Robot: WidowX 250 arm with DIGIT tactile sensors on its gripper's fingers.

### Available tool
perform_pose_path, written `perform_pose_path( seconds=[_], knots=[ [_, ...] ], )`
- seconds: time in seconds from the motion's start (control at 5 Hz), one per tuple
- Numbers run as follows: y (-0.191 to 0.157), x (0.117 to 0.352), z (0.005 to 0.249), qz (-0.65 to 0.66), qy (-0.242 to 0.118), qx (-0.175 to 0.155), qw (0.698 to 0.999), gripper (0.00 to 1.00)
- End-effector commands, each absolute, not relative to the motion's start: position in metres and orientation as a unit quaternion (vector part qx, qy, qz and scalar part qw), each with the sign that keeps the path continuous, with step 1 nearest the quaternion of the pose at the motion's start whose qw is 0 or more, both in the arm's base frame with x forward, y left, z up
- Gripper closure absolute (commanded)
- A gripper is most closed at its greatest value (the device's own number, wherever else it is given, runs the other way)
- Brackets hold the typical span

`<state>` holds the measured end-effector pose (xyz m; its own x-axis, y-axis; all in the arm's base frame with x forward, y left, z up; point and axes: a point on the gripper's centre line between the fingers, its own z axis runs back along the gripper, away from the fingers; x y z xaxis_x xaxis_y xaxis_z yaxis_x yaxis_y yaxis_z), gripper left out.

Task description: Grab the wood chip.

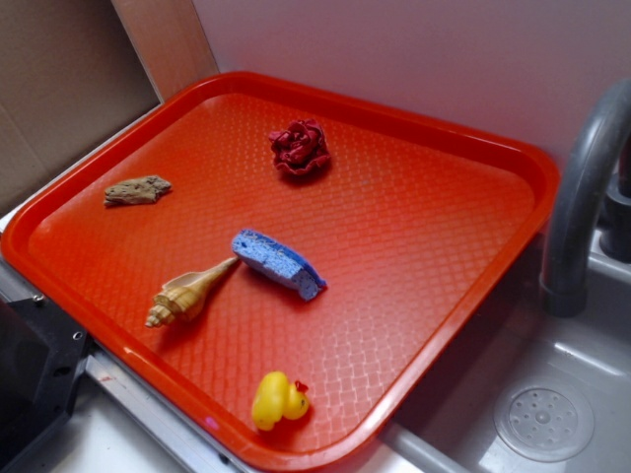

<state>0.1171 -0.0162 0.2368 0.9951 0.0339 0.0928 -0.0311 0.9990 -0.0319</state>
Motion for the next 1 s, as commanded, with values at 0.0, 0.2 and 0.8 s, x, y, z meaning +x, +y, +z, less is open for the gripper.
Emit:
perform_pose_path(
  seconds=[0.0,0.2,0.8],
  knots=[
    [-0.016,0.117,0.237,0.016,-0.047,-0.015,0.999,0.0],
    [0.02,0.167,0.187,-0.068,-0.072,0.002,0.995,0.0],
    [0.082,0.201,0.045,-0.213,-0.016,0.07,0.974,0.0]
  ],
)
